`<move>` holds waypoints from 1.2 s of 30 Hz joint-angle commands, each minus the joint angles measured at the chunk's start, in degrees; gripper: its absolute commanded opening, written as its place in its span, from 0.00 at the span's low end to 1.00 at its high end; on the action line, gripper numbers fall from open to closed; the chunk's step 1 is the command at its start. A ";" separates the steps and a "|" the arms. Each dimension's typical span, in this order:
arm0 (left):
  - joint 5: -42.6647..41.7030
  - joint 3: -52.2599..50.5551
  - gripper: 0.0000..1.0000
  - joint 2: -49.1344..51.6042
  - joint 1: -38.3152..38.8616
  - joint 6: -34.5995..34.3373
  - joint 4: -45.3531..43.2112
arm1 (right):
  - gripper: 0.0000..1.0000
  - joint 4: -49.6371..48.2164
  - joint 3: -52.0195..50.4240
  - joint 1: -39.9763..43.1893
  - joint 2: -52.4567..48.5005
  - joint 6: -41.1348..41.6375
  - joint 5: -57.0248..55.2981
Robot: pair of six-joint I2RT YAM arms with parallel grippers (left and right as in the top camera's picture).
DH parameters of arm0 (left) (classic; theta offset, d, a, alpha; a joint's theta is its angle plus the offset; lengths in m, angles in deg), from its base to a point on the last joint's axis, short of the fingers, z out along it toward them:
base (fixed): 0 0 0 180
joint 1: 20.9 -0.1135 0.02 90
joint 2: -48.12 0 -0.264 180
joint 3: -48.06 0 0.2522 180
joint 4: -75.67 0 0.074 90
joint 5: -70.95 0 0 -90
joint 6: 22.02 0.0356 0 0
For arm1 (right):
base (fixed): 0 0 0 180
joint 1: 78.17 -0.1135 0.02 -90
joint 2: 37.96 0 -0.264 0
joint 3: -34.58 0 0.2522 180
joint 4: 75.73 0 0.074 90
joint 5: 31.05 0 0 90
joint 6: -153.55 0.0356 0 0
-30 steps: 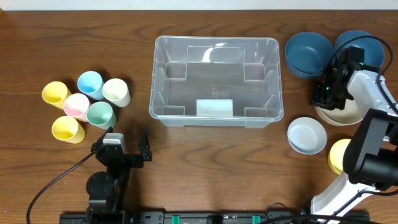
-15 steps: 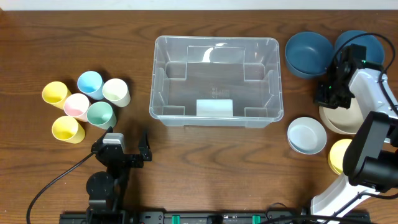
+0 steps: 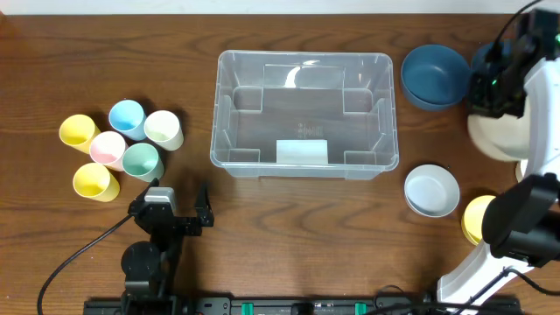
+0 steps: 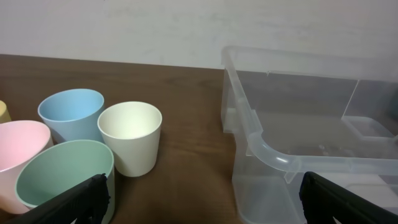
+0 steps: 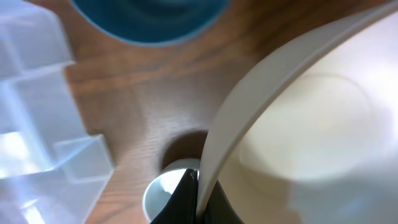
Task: Pack container
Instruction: 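Lift the cream bowl and carry it into the clear container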
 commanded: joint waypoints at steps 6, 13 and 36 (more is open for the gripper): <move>-0.68 -0.90 0.98 -0.35 -0.28 0.52 1.73 | 0.01 5.77 13.94 -11.23 1.46 -9.16 5.27; -0.68 -0.90 0.98 -0.35 -0.28 0.52 1.73 | 0.01 1.03 16.04 -30.18 1.38 -11.34 -1.40; -0.70 -0.90 0.98 -0.35 -0.28 0.52 1.73 | 0.01 -4.74 15.56 -44.74 -18.67 -9.64 -11.69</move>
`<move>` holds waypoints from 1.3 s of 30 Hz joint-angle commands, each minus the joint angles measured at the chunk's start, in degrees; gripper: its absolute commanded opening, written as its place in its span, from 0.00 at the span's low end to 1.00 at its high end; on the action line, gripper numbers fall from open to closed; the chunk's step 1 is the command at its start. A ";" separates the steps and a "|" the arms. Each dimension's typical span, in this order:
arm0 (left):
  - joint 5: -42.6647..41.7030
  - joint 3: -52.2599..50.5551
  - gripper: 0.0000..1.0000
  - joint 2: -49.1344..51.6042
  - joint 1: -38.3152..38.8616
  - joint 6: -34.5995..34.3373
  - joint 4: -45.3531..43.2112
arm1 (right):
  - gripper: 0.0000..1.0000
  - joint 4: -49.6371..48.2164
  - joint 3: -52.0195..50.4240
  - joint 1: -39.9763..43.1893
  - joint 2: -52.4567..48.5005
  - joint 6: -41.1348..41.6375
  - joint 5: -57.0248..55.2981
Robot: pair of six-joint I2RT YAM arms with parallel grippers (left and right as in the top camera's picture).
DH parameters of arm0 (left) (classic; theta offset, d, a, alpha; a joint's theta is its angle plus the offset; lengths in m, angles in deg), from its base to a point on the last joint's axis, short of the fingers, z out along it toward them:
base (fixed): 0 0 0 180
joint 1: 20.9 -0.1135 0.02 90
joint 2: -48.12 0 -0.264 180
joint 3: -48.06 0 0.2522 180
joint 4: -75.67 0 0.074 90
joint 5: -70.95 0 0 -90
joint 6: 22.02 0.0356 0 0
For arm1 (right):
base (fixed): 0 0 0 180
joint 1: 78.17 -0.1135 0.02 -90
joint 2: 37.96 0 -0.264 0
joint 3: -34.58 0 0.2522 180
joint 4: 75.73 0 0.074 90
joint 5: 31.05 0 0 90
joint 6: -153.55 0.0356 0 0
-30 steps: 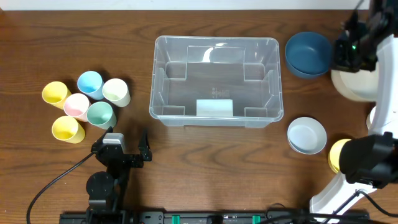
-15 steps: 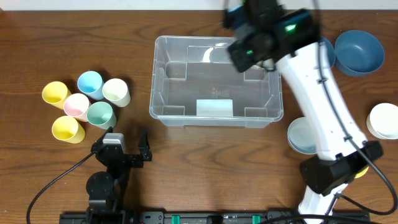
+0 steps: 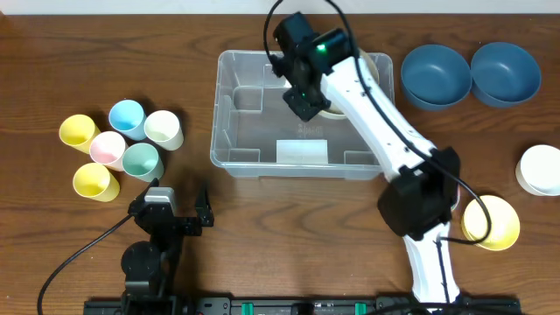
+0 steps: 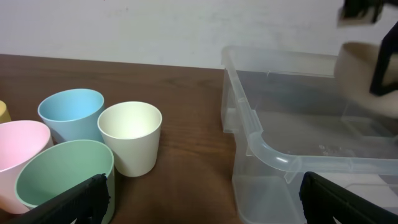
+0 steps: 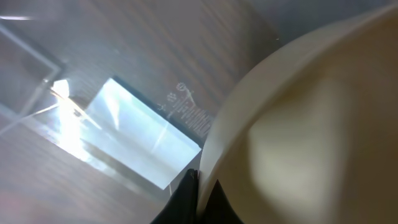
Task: Pack container
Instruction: 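Lift the cream bowl and carry it into the clear container, then release the cream bowl in the container and move right gripper to blue bowl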
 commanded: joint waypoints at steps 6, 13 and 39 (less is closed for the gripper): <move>-0.66 -0.90 0.98 -0.35 -0.28 0.55 1.73 | 0.01 -1.66 0.70 2.12 -3.87 -0.24 -1.44; -0.68 -0.90 0.98 -0.35 -0.28 0.55 1.73 | 0.01 -2.91 0.48 2.45 -6.10 -0.42 -1.40; -0.68 -0.90 0.98 -0.35 -0.28 0.55 1.73 | 0.35 -2.62 0.61 2.91 -3.34 -1.03 -1.42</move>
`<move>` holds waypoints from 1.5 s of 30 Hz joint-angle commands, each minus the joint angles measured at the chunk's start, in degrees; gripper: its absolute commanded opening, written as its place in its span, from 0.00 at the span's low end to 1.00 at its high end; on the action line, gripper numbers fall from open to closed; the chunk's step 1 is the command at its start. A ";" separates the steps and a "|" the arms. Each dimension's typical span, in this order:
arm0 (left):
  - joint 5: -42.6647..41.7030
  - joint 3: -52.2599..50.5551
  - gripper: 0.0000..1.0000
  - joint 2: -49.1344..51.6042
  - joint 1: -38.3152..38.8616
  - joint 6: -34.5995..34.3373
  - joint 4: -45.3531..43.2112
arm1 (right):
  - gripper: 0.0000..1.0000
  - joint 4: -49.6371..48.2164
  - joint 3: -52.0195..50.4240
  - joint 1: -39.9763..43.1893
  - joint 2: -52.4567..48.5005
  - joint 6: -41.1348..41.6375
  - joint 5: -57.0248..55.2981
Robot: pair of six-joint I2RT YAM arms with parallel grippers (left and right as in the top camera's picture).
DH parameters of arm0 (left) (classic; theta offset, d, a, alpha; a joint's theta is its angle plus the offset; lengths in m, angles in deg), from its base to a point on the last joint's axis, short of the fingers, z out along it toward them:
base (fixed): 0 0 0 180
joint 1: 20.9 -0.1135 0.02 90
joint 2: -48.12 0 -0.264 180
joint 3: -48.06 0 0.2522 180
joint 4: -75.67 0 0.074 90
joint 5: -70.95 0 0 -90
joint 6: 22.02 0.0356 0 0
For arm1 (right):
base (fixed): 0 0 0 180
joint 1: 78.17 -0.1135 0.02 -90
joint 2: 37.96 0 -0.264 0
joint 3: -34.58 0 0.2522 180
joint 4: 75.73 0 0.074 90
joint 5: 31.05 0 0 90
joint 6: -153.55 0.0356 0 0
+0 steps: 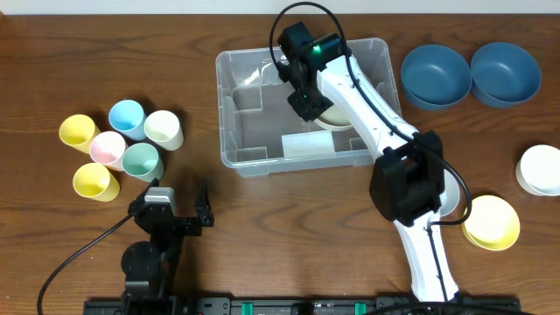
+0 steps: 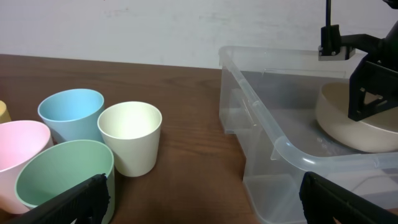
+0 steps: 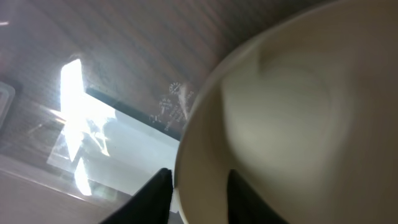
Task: Pack container
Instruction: 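Release the cream bowl in the container and move right gripper to blue bowl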
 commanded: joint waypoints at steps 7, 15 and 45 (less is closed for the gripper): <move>-0.66 -0.90 0.98 -0.35 -0.28 0.55 1.73 | 0.42 0.74 0.59 1.90 6.54 -1.20 -0.94; -0.68 -0.90 0.98 -0.35 -0.28 0.55 1.73 | 0.49 1.07 0.59 6.75 17.99 5.33 -0.94; -0.66 -0.90 0.98 -0.35 -0.28 0.55 1.73 | 0.38 -26.08 -31.87 38.36 17.42 44.33 6.80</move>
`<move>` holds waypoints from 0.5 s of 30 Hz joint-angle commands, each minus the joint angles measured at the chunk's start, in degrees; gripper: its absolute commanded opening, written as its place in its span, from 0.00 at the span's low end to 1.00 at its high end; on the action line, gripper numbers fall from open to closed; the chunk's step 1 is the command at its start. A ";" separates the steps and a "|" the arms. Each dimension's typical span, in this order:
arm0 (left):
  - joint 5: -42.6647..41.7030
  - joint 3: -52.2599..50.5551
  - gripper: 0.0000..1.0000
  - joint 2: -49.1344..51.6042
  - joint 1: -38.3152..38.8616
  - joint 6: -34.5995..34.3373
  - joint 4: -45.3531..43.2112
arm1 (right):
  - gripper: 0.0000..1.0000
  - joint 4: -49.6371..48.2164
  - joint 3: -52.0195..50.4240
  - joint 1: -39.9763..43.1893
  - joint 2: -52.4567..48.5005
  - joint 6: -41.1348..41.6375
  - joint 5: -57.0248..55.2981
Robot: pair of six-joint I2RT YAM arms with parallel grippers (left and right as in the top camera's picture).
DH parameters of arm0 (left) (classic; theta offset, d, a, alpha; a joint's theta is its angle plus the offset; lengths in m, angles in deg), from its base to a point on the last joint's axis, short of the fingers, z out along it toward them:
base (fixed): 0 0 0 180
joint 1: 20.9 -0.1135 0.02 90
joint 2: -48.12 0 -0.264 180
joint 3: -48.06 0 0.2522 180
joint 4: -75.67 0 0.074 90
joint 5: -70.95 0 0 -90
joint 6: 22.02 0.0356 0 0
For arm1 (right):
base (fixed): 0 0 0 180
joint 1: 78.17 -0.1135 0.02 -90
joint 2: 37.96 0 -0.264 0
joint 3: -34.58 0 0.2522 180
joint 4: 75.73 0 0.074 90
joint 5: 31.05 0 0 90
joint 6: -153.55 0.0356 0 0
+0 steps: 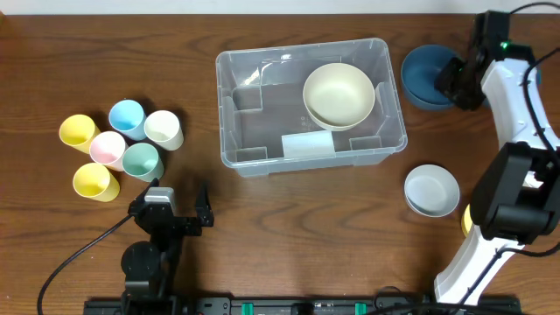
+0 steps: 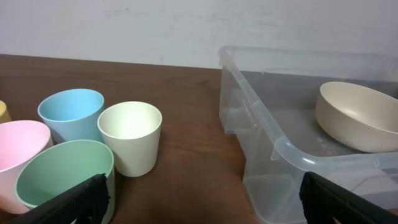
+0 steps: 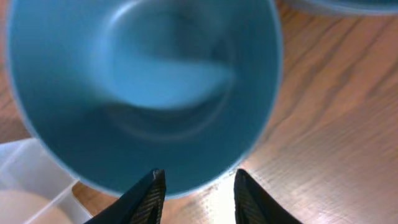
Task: Pack container
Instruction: 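Release the cream bowl in the container and move right gripper to blue bowl, then grasp the rim of the blue bowl with the right gripper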
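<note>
The clear plastic container [image 1: 227,131] stands mid-table, with a cream bowl [image 1: 339,94] lying in its right half; the left wrist view shows that bowl [image 2: 357,115] too. To its right sits a blue bowl [image 1: 424,74]. My right gripper [image 1: 455,80] hangs open over that bowl's right rim. In the right wrist view its two fingers straddle the rim of the blue bowl [image 3: 143,87], and the gripper [image 3: 198,177] holds nothing. My left gripper [image 1: 179,210] rests open near the front left, empty [image 2: 202,199].
Several pastel cups [image 1: 127,115] cluster at the far left. A pale grey bowl [image 1: 431,190] and a yellow bowl [image 1: 472,219] lie at the front right. A second blue bowl's rim [image 3: 348,5] shows beyond the first. My right arm [image 1: 512,96] runs down the right side.
My right gripper was inside the container at the cream bowl. It is now out of the container and open over the blue bowl. The cream bowl stays in the container.
My right gripper was shut on the cream bowl's rim at the far right of the table. Then it held the bowl over the container's back. Then the bowl lay inside and the container had shifted slightly right. Now the gripper is at the blue bowl.
</note>
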 commanded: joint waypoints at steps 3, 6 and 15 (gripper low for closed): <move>-0.66 -0.90 0.98 -0.35 -0.28 0.52 1.73 | 0.36 -5.77 -5.49 0.17 0.13 4.26 0.85; -0.68 -0.90 0.98 -0.35 -0.28 0.52 1.73 | 0.35 -8.00 -6.99 0.17 0.13 4.35 0.85; -0.66 -0.90 0.98 -0.35 -0.28 0.52 1.73 | 0.35 -9.99 -7.96 0.20 0.13 4.33 0.87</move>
